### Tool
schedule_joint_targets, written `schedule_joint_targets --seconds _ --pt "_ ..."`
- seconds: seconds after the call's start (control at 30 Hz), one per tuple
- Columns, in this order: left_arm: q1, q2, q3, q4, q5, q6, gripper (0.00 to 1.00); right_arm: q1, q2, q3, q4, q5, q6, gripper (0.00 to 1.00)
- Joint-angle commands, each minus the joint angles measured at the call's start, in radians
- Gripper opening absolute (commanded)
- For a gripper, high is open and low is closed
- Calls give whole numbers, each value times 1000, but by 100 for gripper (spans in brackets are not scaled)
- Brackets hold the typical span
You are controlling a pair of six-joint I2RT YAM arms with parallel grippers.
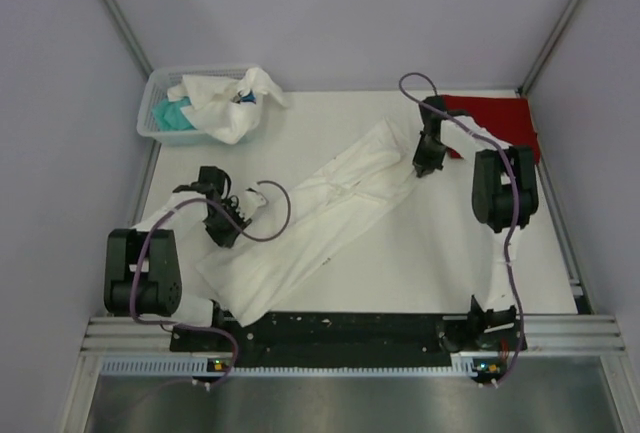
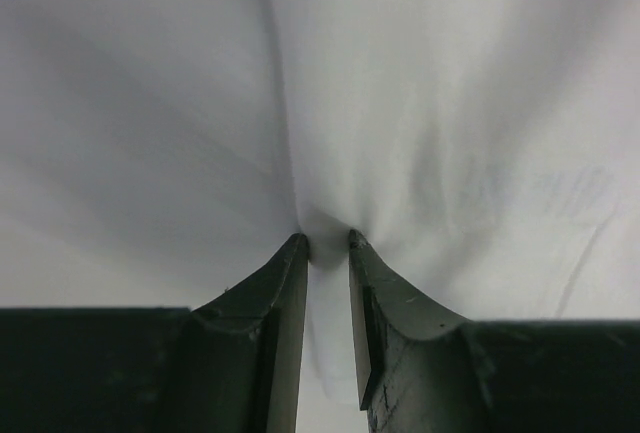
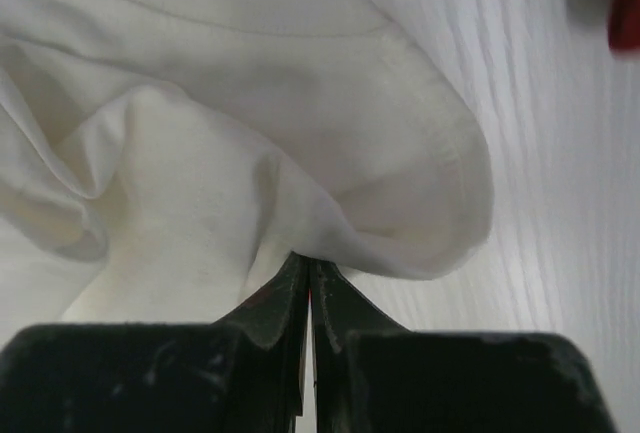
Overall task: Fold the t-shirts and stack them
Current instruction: Rotate the tshirt 85 degrees
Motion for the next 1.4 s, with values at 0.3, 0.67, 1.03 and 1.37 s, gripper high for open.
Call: schedule_joint_targets --seconds 0.3,0.67,1.03,1.37 --pt "-646 -67 -13 -222 308 -44 31 -67 630 928 330 -472 221 2" --pt "-660 -401 75 -383 317 65 50 -38 59 533 432 -683 -111 69" --pt "-701 -538 -195 -272 481 327 60 251 -851 -691 942 -712 -692 96" --pt "-881 -539 -295 -216 366 360 63 854 -1022 -870 302 -522 -1308 78"
